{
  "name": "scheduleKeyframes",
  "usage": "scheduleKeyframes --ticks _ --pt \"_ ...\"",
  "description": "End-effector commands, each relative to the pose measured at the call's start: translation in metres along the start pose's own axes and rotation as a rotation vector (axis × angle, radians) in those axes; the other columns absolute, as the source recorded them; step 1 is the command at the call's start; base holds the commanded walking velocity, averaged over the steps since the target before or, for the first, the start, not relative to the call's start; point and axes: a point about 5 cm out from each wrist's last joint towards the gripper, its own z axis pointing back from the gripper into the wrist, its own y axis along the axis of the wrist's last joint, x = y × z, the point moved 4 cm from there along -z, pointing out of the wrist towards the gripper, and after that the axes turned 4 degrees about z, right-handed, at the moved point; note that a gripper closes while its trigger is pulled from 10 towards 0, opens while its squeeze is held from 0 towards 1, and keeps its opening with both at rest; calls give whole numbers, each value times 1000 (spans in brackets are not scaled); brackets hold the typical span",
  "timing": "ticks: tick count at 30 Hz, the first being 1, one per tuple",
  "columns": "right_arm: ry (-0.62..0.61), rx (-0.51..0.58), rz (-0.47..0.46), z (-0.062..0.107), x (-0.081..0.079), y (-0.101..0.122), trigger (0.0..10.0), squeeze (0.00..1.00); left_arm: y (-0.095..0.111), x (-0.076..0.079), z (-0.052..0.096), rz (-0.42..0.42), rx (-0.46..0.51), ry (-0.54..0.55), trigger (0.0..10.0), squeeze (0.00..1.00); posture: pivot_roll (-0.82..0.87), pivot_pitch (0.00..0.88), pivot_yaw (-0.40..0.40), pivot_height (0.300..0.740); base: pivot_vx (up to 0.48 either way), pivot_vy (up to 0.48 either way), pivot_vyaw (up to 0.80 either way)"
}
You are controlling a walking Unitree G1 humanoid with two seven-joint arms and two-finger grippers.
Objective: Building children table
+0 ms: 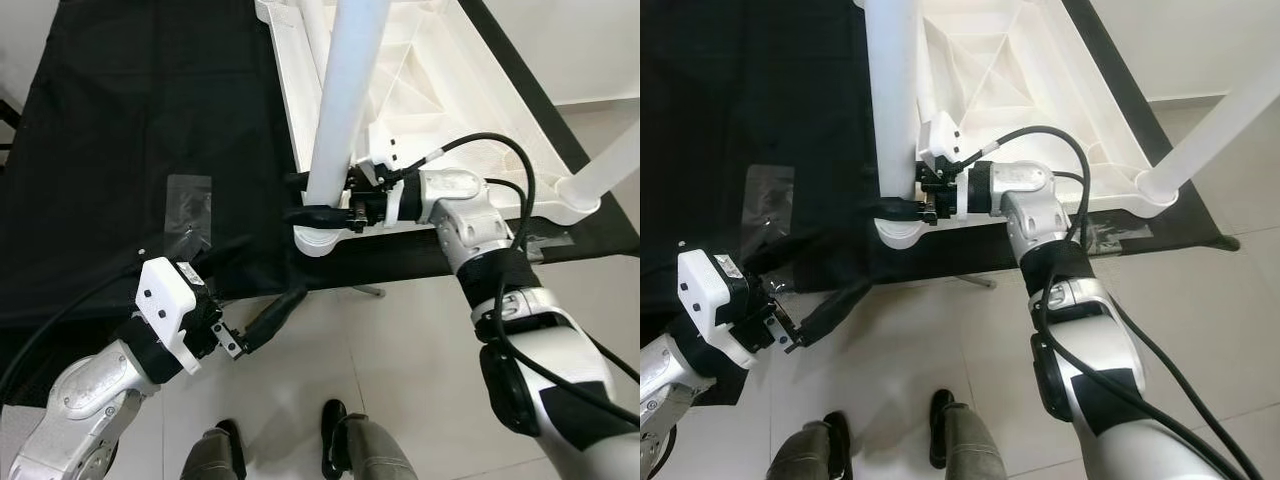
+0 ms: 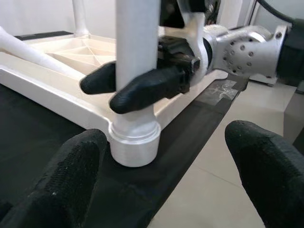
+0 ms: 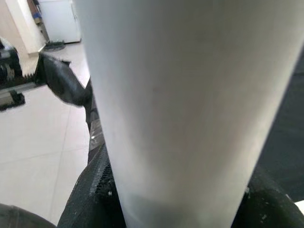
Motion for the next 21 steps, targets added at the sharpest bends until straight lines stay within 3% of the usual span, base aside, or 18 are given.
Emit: scheduleKeyframes --ticks 1,5,6,7,8,9,10,11,12,15,21 --pt "-86 -57 -30 4 -12 -27 0 0 -2 4 0 7 -10 -18 10000 0 96 316 -94 740 0 0 0" --pt "-195 -94 -57 3 -16 -41 0 0 -3 3 0 7 -9 -20 10000 0 91 310 -95 740 0 0 0" --pt "-486 -186 -128 -6 -23 -68 0 0 -3 3 -1 6 -8 -25 10000 0 88 301 -94 740 0 0 0" --pt "-486 -186 -128 -6 -23 -68 0 0 -3 3 -1 6 -8 -25 10000 0 88 301 -94 740 0 0 0" --pt "-761 -260 -169 4 -20 -83 0 0 -3 2 -1 6 -7 -27 10000 0 82 302 -88 740 0 0 0" --pt "-761 -260 -169 4 -20 -83 0 0 -3 2 -1 6 -7 -27 10000 0 82 302 -88 740 0 0 0" --pt "-920 -302 -177 13 -26 -91 0 0 -3 2 -2 5 -7 -29 10000 0 85 303 -85 740 0 0 0" --pt "-920 -302 -177 13 -26 -91 0 0 -3 2 -2 5 -7 -29 10000 0 85 303 -85 740 0 0 0" --pt "-1024 -306 -166 15 -27 -91 0 0 -3 1 -3 5 -4 -33 10000 0 84 286 -72 740 0 0 0" --pt "-1080 -302 -157 16 -27 -89 0 0 -3 1 -4 5 -2 -35 10000 0 84 285 -72 740 0 0 0" --pt "-1105 -254 -98 4 -7 -74 0 0 -2 -1 -6 -1 4 -41 10000 0 100 285 -72 740 0 0 0"
